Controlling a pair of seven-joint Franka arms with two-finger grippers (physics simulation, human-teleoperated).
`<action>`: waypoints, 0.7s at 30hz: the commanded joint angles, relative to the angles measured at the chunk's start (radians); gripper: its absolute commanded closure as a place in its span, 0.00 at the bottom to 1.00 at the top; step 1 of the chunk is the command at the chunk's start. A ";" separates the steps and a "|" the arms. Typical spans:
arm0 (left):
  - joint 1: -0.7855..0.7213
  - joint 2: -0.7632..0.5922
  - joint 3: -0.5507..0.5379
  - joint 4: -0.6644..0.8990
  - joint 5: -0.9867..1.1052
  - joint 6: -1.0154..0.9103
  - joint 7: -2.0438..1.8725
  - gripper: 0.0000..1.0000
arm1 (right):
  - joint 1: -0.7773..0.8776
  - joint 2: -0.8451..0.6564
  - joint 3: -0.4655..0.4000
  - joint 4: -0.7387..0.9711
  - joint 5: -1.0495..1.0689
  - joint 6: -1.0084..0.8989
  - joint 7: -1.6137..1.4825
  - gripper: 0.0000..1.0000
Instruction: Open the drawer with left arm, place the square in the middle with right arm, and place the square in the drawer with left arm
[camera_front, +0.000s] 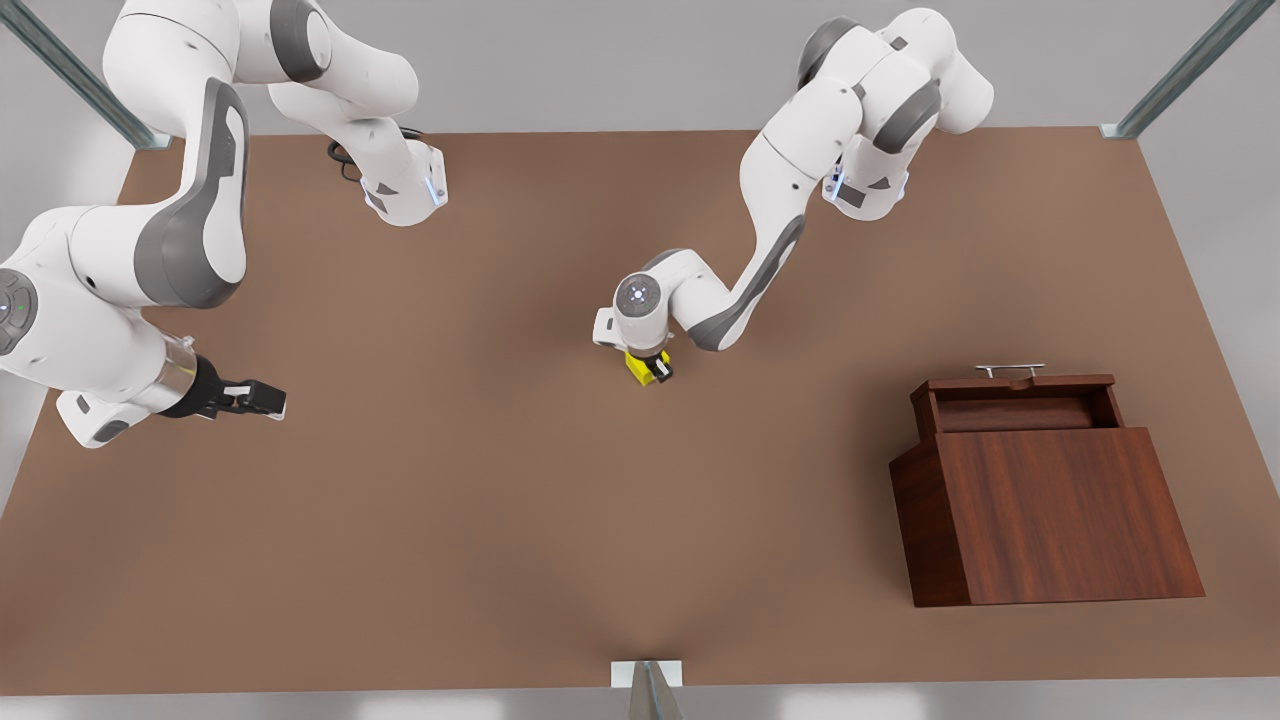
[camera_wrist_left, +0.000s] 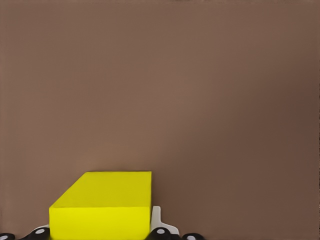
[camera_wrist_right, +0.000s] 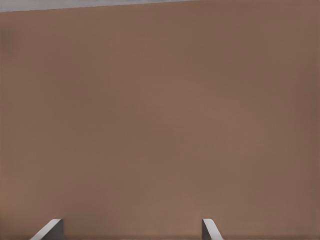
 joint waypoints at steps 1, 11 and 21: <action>0.007 -0.016 0.000 0.001 -0.010 -0.015 0.007 0.32 | 0.000 -0.001 0.000 0.001 0.000 0.001 -0.008 0.00; 0.297 -0.430 0.059 0.013 -0.044 -0.530 -0.460 0.31 | 0.000 -0.001 0.000 0.001 -0.001 0.001 -0.009 0.00; 0.663 -0.533 0.164 -0.062 -0.056 -0.470 -0.673 0.31 | 0.001 -0.001 0.000 0.001 -0.001 0.002 -0.002 0.00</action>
